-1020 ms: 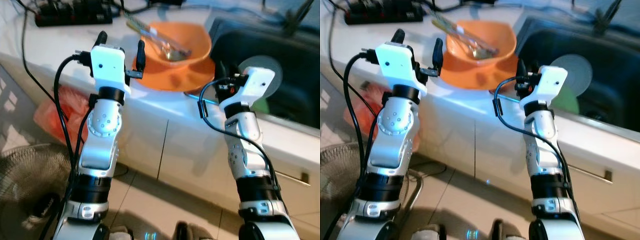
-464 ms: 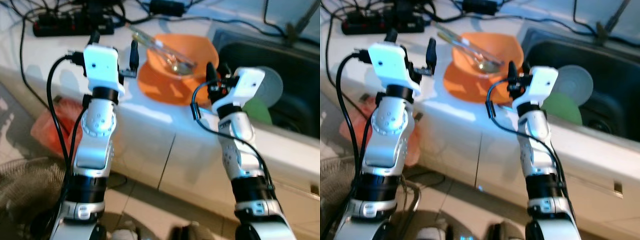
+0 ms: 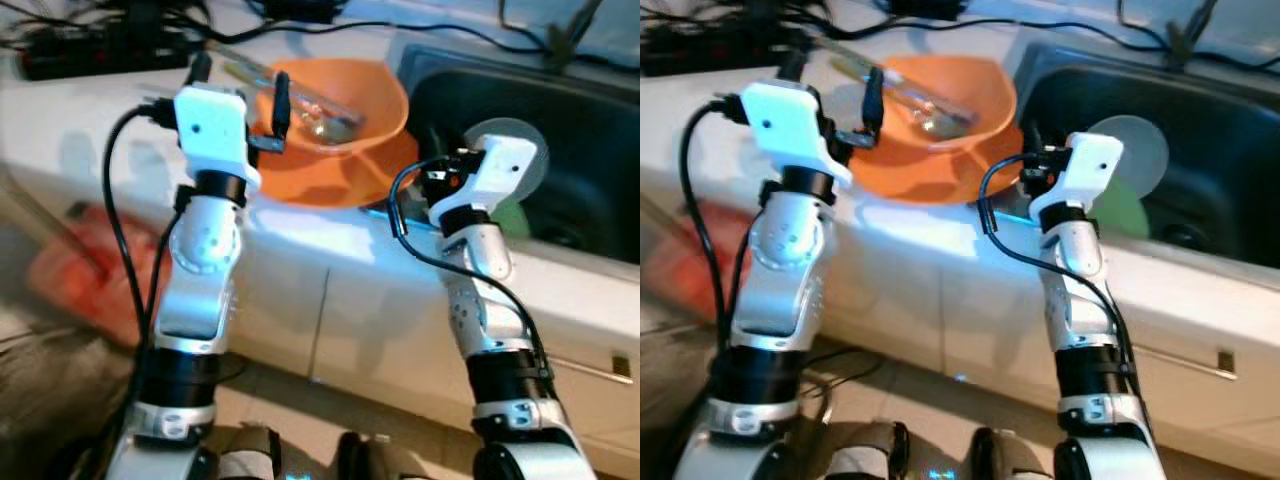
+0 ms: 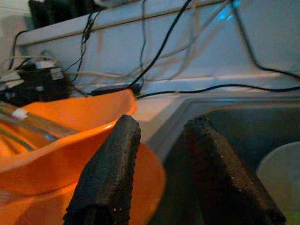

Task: Kitchen organization

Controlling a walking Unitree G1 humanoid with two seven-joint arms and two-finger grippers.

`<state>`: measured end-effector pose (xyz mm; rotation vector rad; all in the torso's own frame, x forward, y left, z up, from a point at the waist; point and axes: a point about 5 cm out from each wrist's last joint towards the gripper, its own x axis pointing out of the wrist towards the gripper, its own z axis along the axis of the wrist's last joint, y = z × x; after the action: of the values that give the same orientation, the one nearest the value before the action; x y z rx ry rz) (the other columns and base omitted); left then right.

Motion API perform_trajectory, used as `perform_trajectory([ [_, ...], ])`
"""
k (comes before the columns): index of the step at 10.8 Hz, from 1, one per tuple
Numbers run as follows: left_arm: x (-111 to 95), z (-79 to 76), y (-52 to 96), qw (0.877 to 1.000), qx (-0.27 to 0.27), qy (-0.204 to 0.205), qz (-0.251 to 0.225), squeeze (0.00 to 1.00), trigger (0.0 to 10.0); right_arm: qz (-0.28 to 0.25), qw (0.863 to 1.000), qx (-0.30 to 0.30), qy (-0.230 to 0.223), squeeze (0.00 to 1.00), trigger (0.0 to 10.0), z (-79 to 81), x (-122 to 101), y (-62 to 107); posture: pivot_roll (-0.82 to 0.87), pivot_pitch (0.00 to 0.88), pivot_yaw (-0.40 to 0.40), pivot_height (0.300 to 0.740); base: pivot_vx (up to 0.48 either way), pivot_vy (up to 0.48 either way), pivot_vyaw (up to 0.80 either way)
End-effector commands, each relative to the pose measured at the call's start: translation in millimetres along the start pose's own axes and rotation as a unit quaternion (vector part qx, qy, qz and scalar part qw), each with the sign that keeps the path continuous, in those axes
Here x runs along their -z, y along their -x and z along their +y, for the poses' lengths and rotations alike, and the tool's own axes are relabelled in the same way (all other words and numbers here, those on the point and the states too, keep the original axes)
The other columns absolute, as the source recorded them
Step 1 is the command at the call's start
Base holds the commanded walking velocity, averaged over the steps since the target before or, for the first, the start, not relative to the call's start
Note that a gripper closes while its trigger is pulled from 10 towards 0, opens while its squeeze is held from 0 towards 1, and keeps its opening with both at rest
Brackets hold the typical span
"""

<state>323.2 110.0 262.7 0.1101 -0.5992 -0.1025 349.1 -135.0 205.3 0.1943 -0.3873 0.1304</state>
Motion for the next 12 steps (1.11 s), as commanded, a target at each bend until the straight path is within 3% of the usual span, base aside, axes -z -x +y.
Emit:
perform_trajectory([
  [1, -6.5, -2.8, -1.1, 1.000, 0.010, 0.004, -0.013, 0.00, 10.0, 0.003, 1.000, 0.009, 0.000, 0.00, 10.0, -5.2, -0.5, 0.3, 0.14, 0.193, -0.037, 0.740, 0.000, 0.000, -0.80],
  [6, -7.2, -3.0, -1.1, 1.000, 0.012, 0.005, -0.014, 0.00, 10.0, 0.004, 1.000, 0.008, 0.003, 0.00, 10.0, -5.3, -0.6, 0.6, 0.13, 0.194, -0.039, 0.740, 0.000, 0.000, -0.80],
  [12, -9.5, -1.6, -1.9, 1.000, 0.003, 0.007, -0.020, 0.00, 10.0, 0.000, 1.000, 0.008, 0.008, 0.00, 10.0, -5.0, -0.9, 0.5, 0.13, 0.190, -0.040, 0.740, 0.000, 0.000, 0.00],
])
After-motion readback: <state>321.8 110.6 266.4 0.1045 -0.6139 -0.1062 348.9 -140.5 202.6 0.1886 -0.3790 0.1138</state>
